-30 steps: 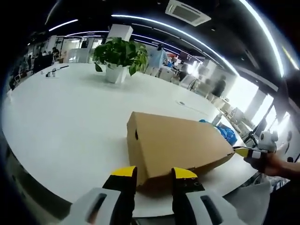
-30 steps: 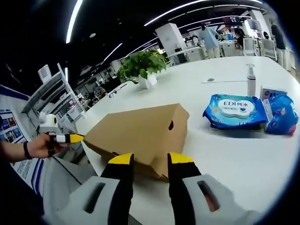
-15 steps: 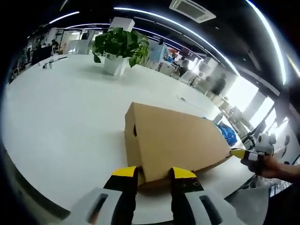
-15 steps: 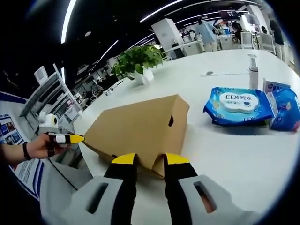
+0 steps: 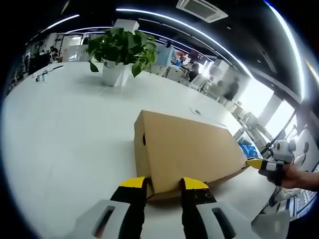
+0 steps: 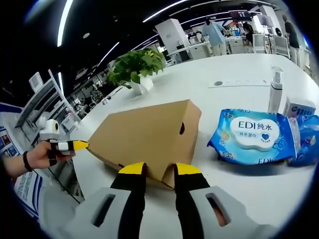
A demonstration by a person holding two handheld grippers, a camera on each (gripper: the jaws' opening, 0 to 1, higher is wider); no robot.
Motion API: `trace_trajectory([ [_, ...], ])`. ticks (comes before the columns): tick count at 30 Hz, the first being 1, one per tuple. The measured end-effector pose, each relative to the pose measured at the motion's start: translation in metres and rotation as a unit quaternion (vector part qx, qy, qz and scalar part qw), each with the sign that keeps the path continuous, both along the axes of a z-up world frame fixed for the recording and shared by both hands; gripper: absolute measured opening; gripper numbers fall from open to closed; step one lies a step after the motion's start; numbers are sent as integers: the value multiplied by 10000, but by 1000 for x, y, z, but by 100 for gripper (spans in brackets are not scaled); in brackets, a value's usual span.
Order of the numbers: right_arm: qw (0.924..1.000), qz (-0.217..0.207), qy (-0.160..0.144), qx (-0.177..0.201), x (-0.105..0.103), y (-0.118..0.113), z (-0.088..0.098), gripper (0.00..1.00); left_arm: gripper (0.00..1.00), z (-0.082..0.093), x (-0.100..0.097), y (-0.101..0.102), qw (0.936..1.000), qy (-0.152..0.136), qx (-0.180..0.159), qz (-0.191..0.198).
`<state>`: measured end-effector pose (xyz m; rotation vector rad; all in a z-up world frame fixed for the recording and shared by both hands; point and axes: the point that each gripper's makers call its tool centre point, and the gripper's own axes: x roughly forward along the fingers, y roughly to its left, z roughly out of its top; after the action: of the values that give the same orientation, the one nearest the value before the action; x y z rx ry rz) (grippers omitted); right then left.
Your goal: Operate the shoe box by opening the lid, removing the specified soft item, and placing it in the target area until the item is outside and the box remains undamaged.
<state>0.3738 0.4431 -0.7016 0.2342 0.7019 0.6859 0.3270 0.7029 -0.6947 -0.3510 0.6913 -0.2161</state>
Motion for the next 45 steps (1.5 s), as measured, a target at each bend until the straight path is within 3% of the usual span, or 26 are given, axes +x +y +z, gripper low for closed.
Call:
trace_trajectory([
  [9,9998,-122,-10,-128,35,-6,1,20,27,0,51,-4,9999,-54,5,-112],
  [19,9994,-245,2,-240,55,-15,1,20,27,-1,84,-10,9997,-100,12,-243],
  [36,9995,-209,10,-218,59,-18,1,21,27,1,90,-11,9992,-167,239,-263],
  [39,9997,-187,125,-18,54,-19,2,23,28,6,86,-8,9991,-251,327,-83],
  [45,9999,87,-58,-30,40,-28,10,30,29,21,67,-10,9985,-389,384,-77],
])
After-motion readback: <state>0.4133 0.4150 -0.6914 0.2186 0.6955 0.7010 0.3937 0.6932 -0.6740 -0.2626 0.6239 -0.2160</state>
